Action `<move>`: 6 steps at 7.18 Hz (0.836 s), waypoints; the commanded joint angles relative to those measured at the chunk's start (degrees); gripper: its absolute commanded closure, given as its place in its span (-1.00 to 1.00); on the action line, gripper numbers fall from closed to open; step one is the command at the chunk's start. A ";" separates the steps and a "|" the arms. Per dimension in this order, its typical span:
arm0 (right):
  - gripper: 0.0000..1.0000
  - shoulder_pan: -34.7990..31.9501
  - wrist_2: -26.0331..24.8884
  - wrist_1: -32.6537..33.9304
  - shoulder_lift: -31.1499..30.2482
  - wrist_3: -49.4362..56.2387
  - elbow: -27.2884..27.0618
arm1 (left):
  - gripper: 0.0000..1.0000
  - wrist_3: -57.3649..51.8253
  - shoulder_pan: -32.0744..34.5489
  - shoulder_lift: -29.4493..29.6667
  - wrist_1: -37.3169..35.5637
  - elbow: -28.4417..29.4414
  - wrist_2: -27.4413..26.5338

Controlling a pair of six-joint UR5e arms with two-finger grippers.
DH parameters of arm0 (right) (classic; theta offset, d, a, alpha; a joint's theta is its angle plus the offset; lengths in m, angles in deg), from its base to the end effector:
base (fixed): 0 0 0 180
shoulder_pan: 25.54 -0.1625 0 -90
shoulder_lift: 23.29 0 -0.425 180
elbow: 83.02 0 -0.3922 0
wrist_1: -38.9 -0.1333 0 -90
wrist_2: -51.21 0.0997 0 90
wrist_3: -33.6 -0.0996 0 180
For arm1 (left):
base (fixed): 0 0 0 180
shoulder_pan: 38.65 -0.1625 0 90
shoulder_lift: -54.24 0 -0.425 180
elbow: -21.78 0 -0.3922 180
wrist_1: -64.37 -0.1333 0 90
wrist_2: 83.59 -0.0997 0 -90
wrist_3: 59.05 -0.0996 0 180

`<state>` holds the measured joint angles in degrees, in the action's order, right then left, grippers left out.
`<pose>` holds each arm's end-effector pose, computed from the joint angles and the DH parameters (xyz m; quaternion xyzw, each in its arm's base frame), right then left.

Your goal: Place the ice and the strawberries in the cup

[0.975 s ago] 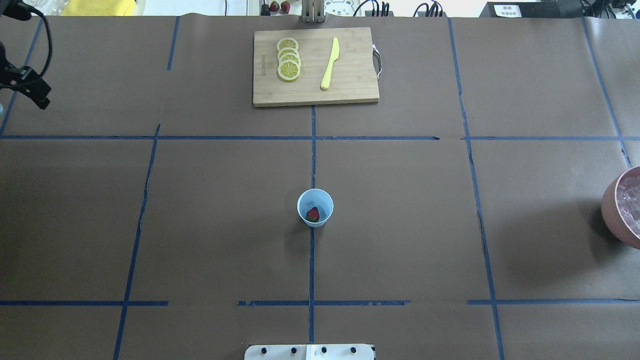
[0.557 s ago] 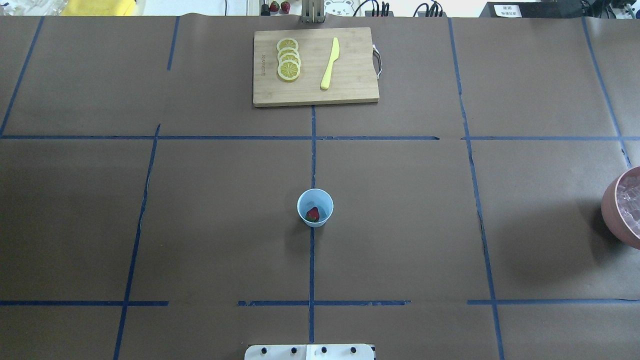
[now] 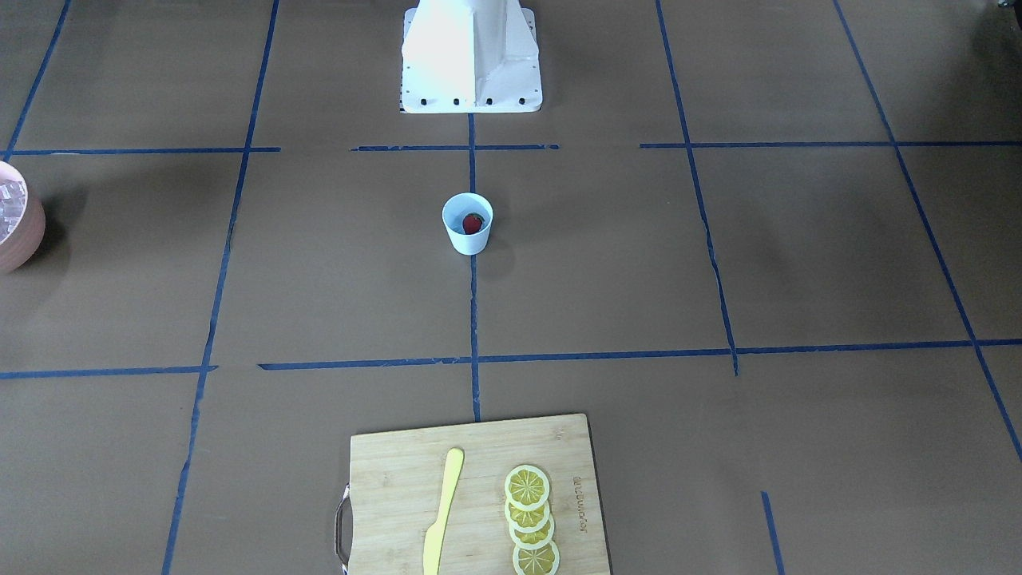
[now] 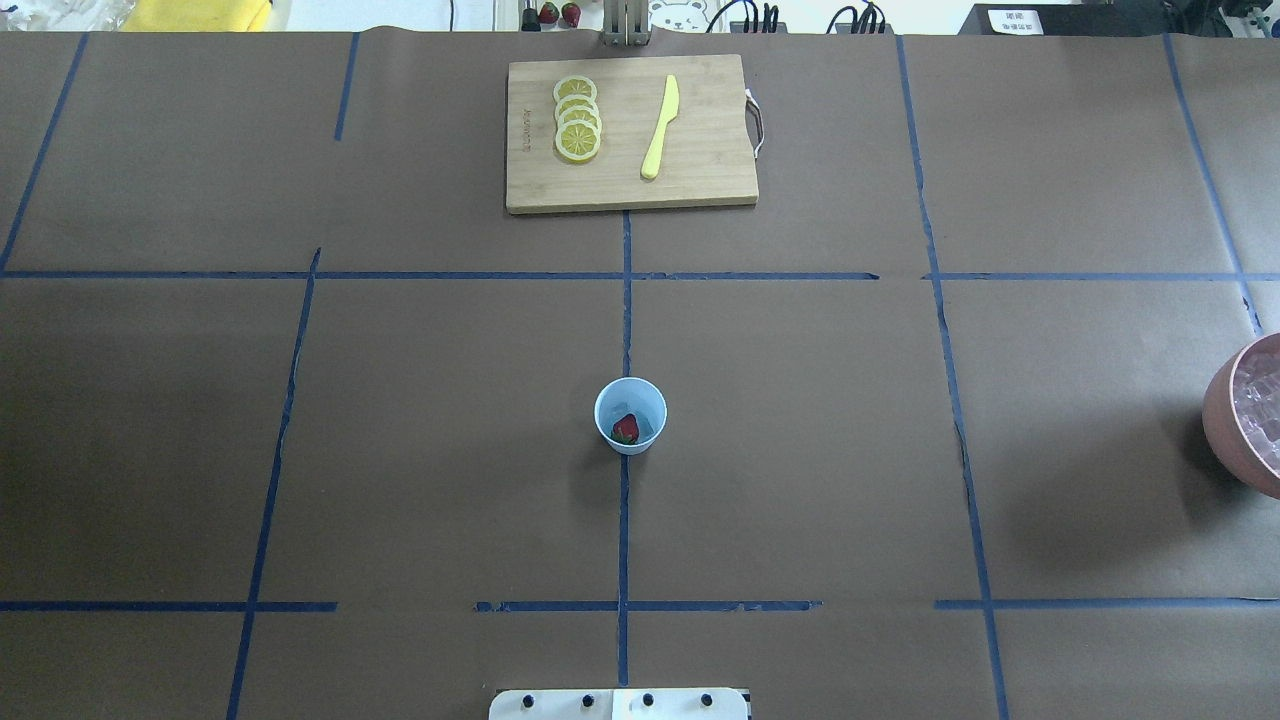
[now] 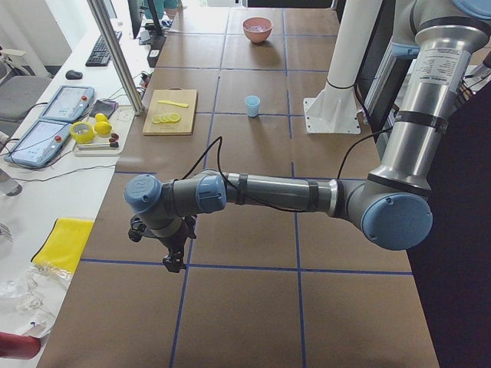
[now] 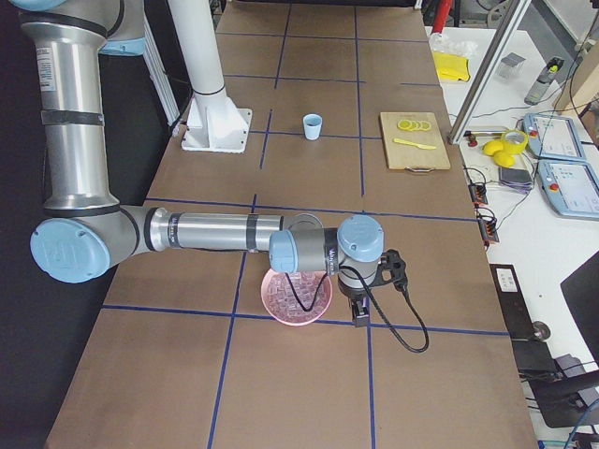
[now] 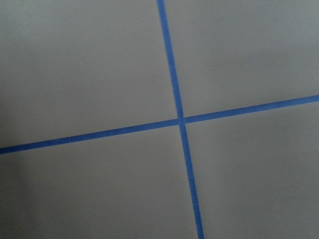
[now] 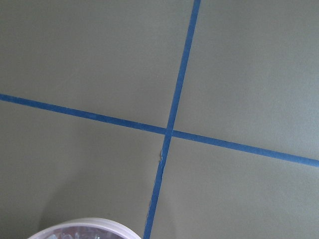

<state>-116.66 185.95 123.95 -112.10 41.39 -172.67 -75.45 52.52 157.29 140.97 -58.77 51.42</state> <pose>0.0731 -0.5060 0.6420 0.0761 -0.3753 -0.0729 0.9209 -0.0746 -0.5722 0.6383 -0.0197 0.3889 0.0896 0.9167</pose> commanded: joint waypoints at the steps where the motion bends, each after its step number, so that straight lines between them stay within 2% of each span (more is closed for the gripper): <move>1: -0.99 0.06 -0.96 0.02 -0.22 -0.06 0.18 | -1.00 3.19 0.32 -2.93 3.10 -1.10 2.01; 3: -0.99 0.06 -1.32 0.02 -0.31 -0.32 0.27 | -1.00 13.69 0.32 -9.07 14.21 -4.25 1.84; 4: -0.99 -0.03 -1.32 0.02 -0.40 -0.32 0.36 | -1.00 17.76 0.23 -9.96 19.15 -4.35 1.32; 6: -0.99 0.06 -1.32 0.02 -0.66 -0.32 0.36 | -1.00 17.54 -0.20 -9.36 19.82 -4.71 -3.76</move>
<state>-116.62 184.64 123.97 -112.66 41.08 -172.34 -58.59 52.62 147.75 159.67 -63.23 50.35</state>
